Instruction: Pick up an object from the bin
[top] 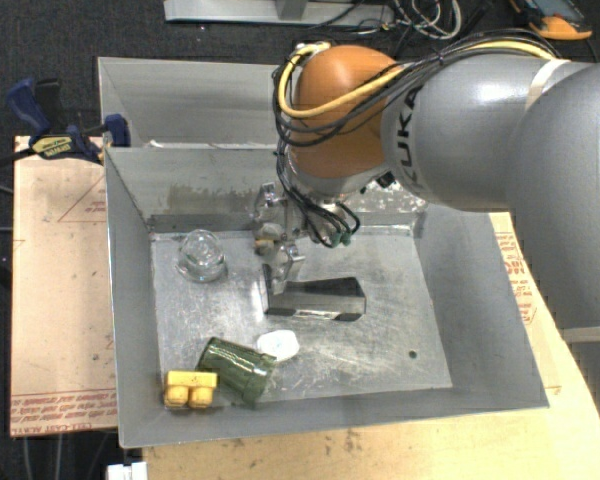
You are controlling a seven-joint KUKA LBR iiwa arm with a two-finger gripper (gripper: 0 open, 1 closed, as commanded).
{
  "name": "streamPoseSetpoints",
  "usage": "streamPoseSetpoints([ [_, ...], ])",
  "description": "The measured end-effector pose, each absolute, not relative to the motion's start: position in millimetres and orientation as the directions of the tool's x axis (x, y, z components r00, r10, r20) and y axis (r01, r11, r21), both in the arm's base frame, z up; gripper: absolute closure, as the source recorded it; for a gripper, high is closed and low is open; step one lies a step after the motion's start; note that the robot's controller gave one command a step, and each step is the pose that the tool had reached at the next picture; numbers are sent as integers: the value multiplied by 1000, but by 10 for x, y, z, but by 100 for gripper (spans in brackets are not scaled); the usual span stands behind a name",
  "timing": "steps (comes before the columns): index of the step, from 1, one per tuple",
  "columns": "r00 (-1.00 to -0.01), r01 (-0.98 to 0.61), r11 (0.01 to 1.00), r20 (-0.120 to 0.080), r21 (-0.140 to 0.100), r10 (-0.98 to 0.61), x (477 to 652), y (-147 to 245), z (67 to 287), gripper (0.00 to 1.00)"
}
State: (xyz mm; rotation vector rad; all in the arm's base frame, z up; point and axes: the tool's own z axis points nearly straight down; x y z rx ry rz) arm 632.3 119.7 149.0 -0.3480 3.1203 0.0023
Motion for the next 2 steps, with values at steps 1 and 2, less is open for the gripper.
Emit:
streamPoseSetpoints([
  [1,-951,-308,952,-12,1,-307,6065,1031,1261,0],
  [2,-937,-350,937,-8,0,-350,5641,793,905,0],
])
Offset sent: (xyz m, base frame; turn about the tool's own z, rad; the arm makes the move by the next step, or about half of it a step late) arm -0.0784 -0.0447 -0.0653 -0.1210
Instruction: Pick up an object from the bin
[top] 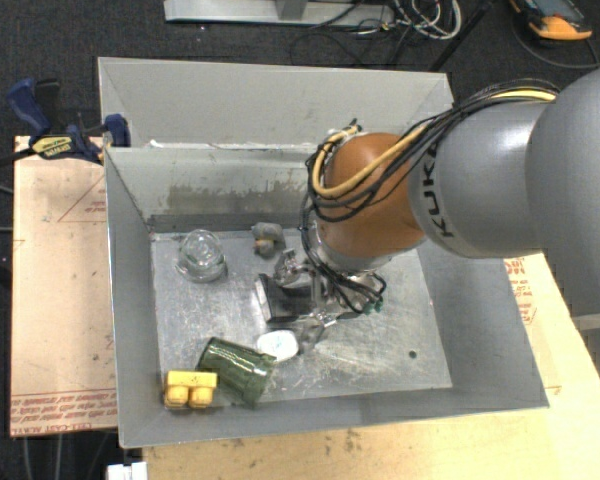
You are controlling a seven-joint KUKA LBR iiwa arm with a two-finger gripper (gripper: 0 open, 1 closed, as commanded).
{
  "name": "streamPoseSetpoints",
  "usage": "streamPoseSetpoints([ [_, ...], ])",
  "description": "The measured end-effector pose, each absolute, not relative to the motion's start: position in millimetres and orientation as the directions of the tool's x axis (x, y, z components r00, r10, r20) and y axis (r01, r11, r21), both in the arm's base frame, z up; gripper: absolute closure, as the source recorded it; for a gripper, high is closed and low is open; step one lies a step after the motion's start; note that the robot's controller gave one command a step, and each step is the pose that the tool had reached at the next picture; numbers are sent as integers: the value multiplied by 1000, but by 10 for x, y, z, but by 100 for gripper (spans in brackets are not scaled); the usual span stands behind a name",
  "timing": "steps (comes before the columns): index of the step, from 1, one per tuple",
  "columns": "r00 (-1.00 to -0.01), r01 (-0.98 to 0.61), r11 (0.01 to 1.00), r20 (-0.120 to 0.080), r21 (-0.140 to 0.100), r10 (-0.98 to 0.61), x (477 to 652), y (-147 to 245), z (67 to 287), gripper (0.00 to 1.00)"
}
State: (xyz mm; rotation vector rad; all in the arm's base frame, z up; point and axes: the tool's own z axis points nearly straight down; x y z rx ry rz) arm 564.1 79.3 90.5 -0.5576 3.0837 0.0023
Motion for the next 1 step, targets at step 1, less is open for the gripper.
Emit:
streamPoseSetpoints([
  [1,-844,-537,844,-3,-3,-537,6396,227,1110,100],
])
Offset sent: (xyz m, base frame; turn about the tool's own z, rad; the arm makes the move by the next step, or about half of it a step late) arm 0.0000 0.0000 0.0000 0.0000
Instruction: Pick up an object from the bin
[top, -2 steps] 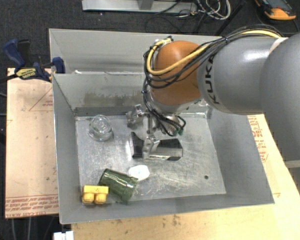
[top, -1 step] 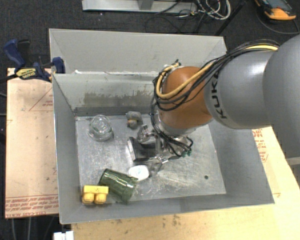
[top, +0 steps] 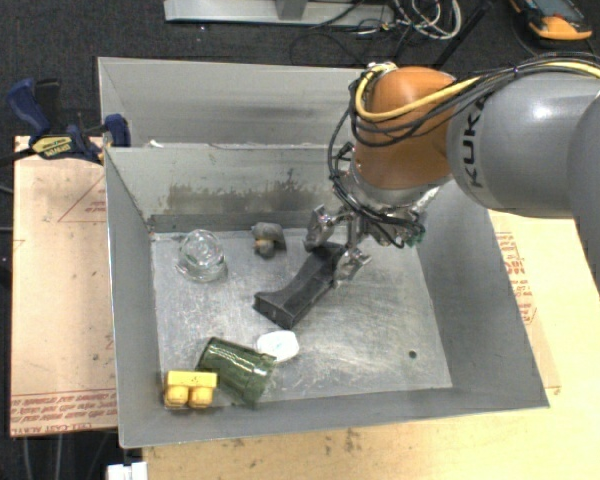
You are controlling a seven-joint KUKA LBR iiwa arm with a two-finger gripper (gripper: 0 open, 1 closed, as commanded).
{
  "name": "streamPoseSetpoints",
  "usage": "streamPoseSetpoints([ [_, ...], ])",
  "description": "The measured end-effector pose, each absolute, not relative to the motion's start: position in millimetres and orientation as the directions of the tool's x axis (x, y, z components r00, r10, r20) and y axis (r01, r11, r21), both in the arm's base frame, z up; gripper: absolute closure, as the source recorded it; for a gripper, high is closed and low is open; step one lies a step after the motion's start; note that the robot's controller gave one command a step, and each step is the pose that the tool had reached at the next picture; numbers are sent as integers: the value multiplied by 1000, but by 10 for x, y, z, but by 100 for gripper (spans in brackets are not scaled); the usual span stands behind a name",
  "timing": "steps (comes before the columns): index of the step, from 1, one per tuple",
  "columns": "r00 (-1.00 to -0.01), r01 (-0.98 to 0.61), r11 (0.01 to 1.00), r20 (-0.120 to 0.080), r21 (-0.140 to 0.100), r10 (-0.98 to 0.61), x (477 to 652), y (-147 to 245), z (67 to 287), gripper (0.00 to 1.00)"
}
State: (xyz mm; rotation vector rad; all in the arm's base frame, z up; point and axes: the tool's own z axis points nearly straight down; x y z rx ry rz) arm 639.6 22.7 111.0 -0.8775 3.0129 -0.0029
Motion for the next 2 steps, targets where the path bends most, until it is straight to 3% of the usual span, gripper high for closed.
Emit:
streamPoseSetpoints([
  [2,-842,-539,842,6,5,-540,6366,236,1213,100],
])
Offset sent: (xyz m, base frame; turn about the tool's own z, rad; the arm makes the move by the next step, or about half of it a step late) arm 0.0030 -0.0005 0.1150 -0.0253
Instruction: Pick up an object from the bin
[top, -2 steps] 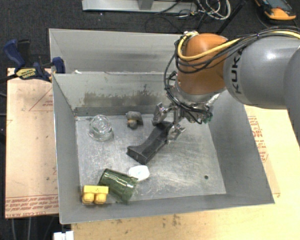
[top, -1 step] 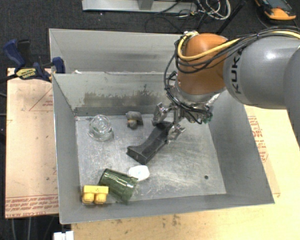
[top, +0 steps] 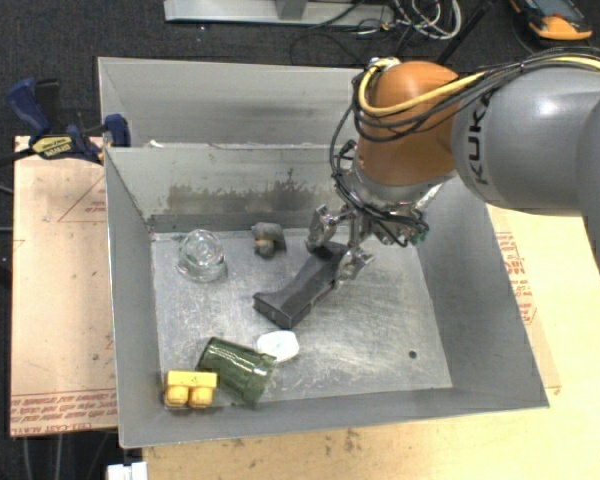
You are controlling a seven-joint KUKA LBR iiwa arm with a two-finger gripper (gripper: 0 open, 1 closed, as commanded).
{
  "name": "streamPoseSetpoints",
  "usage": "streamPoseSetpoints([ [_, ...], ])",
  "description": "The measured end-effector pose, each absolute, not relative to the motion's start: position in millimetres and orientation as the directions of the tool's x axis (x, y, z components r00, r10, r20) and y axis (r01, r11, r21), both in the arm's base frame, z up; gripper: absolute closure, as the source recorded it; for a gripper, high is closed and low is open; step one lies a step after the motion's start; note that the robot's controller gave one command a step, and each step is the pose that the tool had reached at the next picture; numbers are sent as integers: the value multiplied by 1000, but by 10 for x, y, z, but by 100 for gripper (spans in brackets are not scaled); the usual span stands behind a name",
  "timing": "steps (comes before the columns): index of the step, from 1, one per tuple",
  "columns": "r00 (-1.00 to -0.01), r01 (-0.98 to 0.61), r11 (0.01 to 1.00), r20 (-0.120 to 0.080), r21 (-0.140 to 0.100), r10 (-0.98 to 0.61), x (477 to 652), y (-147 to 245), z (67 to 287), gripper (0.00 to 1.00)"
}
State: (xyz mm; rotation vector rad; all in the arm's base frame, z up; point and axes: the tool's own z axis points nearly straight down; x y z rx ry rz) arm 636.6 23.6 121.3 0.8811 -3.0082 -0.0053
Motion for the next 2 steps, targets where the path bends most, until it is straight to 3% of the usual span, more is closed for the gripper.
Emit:
streamPoseSetpoints([
  [1,-847,-532,847,2,4,-532,6435,191,1780,100],
  [2,-848,-529,848,-3,0,-529,6424,214,2043,100],
])
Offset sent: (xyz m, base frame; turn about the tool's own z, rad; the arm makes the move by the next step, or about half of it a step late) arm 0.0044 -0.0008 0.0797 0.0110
